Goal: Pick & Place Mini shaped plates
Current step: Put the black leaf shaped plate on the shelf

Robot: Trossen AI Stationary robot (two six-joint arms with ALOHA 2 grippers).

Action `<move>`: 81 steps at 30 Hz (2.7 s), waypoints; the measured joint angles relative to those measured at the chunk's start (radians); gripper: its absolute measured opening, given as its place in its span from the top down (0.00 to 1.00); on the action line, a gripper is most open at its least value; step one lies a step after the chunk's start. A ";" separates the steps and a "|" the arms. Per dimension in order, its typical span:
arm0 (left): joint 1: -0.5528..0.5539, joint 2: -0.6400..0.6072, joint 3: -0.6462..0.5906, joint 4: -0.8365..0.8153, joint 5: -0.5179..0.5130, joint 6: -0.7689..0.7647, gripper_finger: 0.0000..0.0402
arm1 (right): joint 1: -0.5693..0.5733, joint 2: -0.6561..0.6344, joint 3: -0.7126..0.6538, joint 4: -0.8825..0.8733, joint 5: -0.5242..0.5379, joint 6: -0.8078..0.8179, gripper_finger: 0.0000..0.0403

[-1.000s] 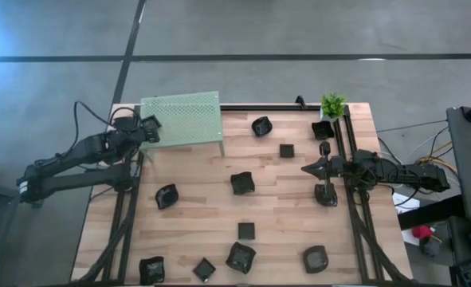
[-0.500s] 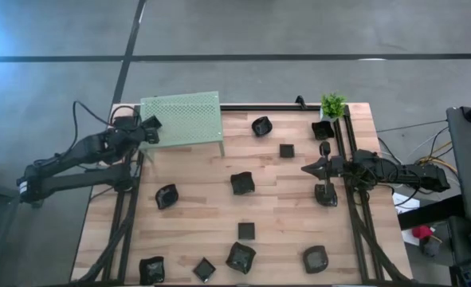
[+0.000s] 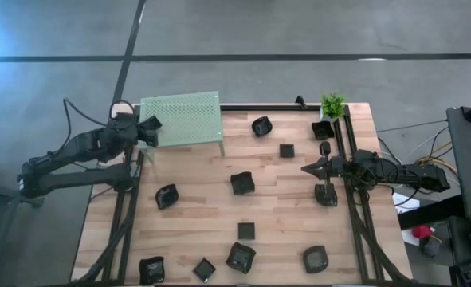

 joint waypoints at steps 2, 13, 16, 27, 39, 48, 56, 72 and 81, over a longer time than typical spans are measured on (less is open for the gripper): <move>-0.035 0.006 -0.002 0.004 -0.006 0.001 0.93 | 0.000 0.000 0.000 0.000 0.000 0.000 0.98; -0.323 0.050 -0.014 0.077 -0.103 0.011 1.00 | 0.000 0.000 0.000 0.000 0.000 0.000 0.98; -0.420 0.073 -0.015 0.103 -0.110 0.011 1.00 | 0.000 0.000 0.000 0.000 0.000 0.008 0.98; -0.770 0.203 -0.003 0.178 -0.112 -0.031 1.00 | 0.000 0.000 0.000 0.001 0.000 0.026 0.98; -0.949 0.317 0.021 0.148 0.010 -0.204 1.00 | 0.000 0.001 0.000 0.000 -0.001 0.029 0.98; -0.954 0.352 0.020 -0.071 0.134 -0.510 1.00 | 0.000 0.000 0.000 0.000 -0.001 0.030 0.98; -0.951 0.372 0.020 -0.225 0.235 -0.764 1.00 | 0.000 0.000 0.000 0.000 0.000 0.029 0.98; -0.921 0.427 0.017 -0.242 0.337 -0.975 0.92 | 0.000 0.000 0.000 0.000 0.000 0.029 0.98; -0.867 0.467 -0.008 -0.250 0.336 -0.955 0.78 | 0.000 0.000 0.000 0.000 0.000 0.029 0.98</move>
